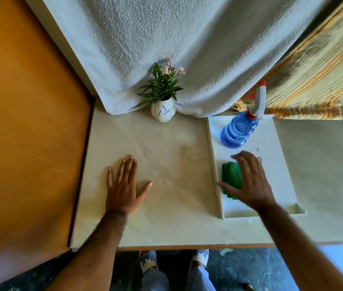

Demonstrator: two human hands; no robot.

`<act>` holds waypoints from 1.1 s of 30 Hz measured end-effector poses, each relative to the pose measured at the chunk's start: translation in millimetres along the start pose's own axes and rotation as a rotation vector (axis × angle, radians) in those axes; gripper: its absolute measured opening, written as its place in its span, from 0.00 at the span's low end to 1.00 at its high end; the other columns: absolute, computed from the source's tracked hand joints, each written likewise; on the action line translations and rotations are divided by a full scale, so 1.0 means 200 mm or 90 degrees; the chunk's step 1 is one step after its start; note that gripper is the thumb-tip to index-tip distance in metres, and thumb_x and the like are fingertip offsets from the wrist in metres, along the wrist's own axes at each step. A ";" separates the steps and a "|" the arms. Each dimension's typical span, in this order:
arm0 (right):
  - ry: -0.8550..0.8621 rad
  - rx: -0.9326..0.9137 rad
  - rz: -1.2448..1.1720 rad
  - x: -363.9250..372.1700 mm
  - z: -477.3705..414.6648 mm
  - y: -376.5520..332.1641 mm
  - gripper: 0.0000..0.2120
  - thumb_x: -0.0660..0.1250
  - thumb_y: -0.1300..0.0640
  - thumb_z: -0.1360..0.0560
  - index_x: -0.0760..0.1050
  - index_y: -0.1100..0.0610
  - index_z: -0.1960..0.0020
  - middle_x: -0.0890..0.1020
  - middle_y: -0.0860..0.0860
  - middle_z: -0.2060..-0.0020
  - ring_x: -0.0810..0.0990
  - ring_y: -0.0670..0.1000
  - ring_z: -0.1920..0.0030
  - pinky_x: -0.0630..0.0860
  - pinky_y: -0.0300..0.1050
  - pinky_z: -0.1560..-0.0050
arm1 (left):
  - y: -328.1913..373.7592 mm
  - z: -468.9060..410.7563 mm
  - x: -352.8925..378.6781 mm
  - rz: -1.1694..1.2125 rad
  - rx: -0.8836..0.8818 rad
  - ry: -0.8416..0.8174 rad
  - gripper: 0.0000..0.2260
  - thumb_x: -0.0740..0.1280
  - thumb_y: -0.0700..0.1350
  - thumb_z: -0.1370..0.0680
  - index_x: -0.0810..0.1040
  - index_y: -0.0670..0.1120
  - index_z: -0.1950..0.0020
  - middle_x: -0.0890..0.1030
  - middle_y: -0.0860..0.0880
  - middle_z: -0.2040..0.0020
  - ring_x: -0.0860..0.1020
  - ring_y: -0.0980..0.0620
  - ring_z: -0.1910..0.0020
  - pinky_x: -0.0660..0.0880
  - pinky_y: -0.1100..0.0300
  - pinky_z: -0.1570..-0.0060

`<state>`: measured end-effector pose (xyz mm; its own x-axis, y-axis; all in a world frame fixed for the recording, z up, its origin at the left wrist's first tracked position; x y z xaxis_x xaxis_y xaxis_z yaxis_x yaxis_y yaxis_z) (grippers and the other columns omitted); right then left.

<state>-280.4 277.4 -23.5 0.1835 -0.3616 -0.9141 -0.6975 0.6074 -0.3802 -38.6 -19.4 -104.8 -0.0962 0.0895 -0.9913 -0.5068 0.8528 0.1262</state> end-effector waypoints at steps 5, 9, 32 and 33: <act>-0.121 -0.041 0.029 0.12 0.15 0.10 0.44 0.66 0.31 0.26 0.64 0.58 0.21 0.66 0.56 0.22 0.63 0.59 0.21 0.62 0.62 0.21 | 0.00 0.00 0.00 -0.005 0.001 -0.017 0.42 0.47 0.73 0.19 0.55 0.46 0.14 0.58 0.46 0.14 0.59 0.46 0.15 0.53 0.33 0.18; -0.196 -0.099 0.020 0.14 0.16 0.12 0.49 0.72 0.38 0.30 0.56 0.56 0.18 0.60 0.54 0.19 0.55 0.54 0.18 0.56 0.59 0.19 | 0.01 0.00 -0.02 -0.006 0.001 -0.005 0.41 0.49 0.72 0.19 0.58 0.44 0.15 0.60 0.45 0.14 0.61 0.45 0.16 0.55 0.32 0.19; -0.008 -0.579 0.058 0.25 -0.57 -1.02 0.18 0.56 0.65 0.16 0.76 0.65 0.31 0.78 0.62 0.31 0.74 0.64 0.28 0.68 0.63 0.26 | -0.01 -0.01 0.02 -0.003 -0.008 -0.038 0.43 0.48 0.74 0.20 0.53 0.46 0.14 0.57 0.46 0.13 0.59 0.46 0.15 0.53 0.33 0.18; -0.009 -0.600 0.075 0.28 -0.63 -1.05 0.18 0.56 0.65 0.16 0.77 0.65 0.31 0.79 0.62 0.32 0.74 0.65 0.29 0.69 0.63 0.26 | -0.01 -0.01 0.03 -0.008 -0.008 -0.043 0.43 0.47 0.74 0.20 0.52 0.46 0.14 0.56 0.47 0.13 0.58 0.46 0.15 0.52 0.33 0.18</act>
<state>-210.4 40.6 23.8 0.0801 -0.3212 -0.9436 -0.9827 -0.1839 -0.0208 -40.0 -22.1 -111.3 -0.0317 0.1141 -0.9930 -0.5181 0.8477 0.1140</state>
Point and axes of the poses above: each hand's wrist, its own z-axis away from the middle knuckle, its own x-axis out of the palm, y = z × x, the point moved 9 cm from there along -z, towards the middle knuckle
